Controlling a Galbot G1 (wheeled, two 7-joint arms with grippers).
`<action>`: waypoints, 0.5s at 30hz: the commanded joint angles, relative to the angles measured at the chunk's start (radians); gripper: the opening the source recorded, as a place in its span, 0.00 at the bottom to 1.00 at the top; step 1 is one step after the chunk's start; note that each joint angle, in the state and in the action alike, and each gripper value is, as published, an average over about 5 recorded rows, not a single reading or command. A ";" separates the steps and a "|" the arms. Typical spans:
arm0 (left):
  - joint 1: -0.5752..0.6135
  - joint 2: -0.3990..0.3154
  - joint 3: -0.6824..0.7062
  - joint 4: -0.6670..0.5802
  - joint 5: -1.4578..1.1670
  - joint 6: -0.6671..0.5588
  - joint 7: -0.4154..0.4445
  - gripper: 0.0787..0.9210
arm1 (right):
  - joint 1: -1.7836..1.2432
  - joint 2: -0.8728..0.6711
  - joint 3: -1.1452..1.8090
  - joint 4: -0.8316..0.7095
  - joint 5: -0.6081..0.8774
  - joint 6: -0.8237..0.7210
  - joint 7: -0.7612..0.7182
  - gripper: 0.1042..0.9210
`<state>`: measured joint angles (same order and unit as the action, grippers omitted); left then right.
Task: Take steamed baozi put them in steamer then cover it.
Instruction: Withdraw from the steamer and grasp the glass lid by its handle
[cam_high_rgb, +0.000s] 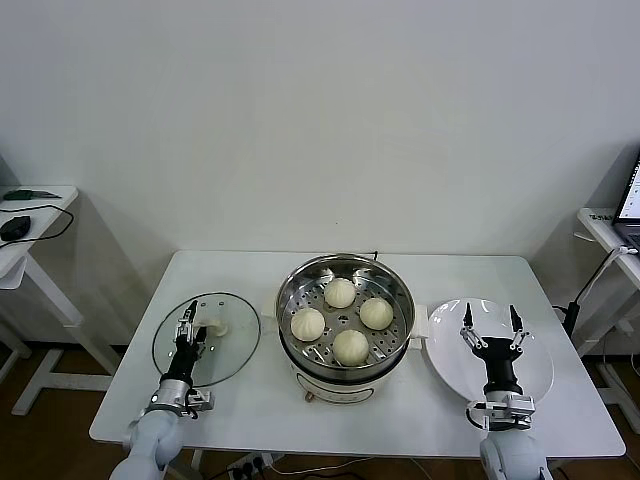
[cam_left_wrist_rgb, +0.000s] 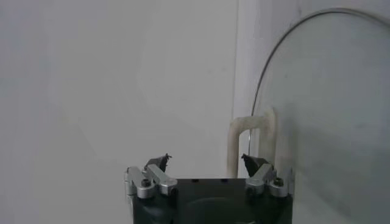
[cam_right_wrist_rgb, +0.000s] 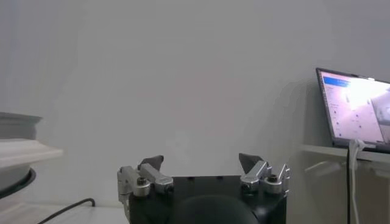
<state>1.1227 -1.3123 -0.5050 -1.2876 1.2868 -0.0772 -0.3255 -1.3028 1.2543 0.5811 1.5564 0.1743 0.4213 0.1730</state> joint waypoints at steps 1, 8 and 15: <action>0.003 0.000 0.005 -0.009 0.000 0.004 0.008 0.82 | 0.002 0.002 -0.001 -0.002 -0.005 0.001 0.000 0.88; -0.014 -0.003 0.010 0.014 0.013 0.012 0.023 0.58 | 0.005 0.006 0.001 0.001 -0.007 0.001 0.004 0.88; -0.022 -0.004 0.003 0.032 0.020 0.011 0.029 0.34 | 0.005 0.008 0.004 0.003 -0.007 0.002 0.005 0.88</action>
<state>1.1078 -1.3155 -0.4976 -1.2678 1.3021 -0.0663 -0.2995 -1.2985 1.2604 0.5847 1.5569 0.1682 0.4221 0.1767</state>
